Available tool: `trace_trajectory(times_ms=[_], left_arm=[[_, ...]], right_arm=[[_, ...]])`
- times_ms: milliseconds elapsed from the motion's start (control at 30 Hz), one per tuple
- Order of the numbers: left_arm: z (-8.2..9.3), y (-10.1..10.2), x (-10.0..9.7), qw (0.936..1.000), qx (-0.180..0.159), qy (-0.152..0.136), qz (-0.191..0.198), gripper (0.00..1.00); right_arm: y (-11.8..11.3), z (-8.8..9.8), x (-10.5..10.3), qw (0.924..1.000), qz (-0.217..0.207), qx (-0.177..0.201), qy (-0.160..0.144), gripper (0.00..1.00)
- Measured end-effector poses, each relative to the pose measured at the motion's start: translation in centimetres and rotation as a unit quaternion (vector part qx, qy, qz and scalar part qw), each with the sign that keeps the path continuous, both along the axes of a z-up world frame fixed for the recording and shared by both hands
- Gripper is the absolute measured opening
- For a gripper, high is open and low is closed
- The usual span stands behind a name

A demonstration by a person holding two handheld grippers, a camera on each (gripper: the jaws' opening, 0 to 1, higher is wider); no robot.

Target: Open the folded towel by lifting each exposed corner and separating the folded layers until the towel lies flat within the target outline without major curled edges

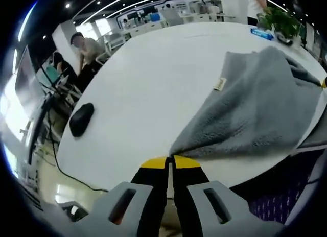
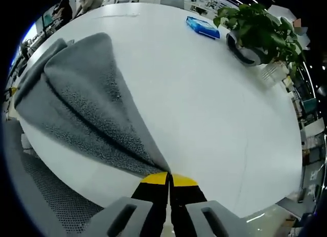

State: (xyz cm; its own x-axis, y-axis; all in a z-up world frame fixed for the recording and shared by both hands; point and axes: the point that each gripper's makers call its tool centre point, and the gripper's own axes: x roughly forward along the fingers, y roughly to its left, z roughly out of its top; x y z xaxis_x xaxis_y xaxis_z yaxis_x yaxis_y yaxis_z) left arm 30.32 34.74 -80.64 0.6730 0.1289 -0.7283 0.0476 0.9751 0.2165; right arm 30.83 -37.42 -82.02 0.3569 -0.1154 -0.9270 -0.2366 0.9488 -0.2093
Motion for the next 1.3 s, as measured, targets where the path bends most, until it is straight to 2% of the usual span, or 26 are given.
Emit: trace_trajectory(times_ms=[433, 567, 800, 933, 1100, 1133, 1167, 1233, 1300], left_arm=[[0.1, 0.3, -2.7, 0.9993, -0.021, -0.002, 0.029, 0.01], [0.2, 0.2, -3.1, 0.9995, -0.014, 0.001, 0.027, 0.01], [0.2, 0.2, -3.0, 0.9996, -0.013, 0.005, 0.025, 0.02], [0.2, 0.1, -2.5, 0.9992, -0.029, 0.003, 0.027, 0.03], [0.2, -0.1, -2.1, 0.9998, -0.010, 0.010, 0.016, 0.04], [0.3, -0.1, -2.1, 0.9998, -0.011, 0.009, 0.016, 0.05], [0.3, 0.0, -2.0, 0.9997, -0.015, 0.007, 0.016, 0.06], [1.0, -0.1, -2.2, 0.9991, -0.034, 0.002, 0.025, 0.09], [2.7, 0.1, -2.0, 0.9980, -0.046, -0.029, 0.034, 0.10]], right_arm=[[0.0, -0.1, -2.1, 0.9990, -0.021, 0.025, 0.031, 0.00], [0.5, 0.0, -2.7, 0.9985, -0.026, 0.032, 0.036, 0.00], [1.0, 0.3, -3.0, 0.9981, -0.020, 0.041, 0.042, 0.00], [1.2, 0.3, -3.0, 0.9977, -0.013, 0.046, 0.048, 0.00], [0.7, -0.1, -2.6, 0.9967, -0.020, 0.061, 0.049, 0.00], [0.7, 0.0, -2.6, 0.9960, -0.021, 0.074, 0.045, 0.01], [0.6, 0.1, -2.0, 0.9951, -0.043, 0.087, 0.019, 0.06], [1.0, 1.2, -1.6, 0.9916, -0.054, 0.117, -0.009, 0.14], [1.5, 2.9, -0.2, 0.9856, -0.055, 0.145, -0.066, 0.13]])
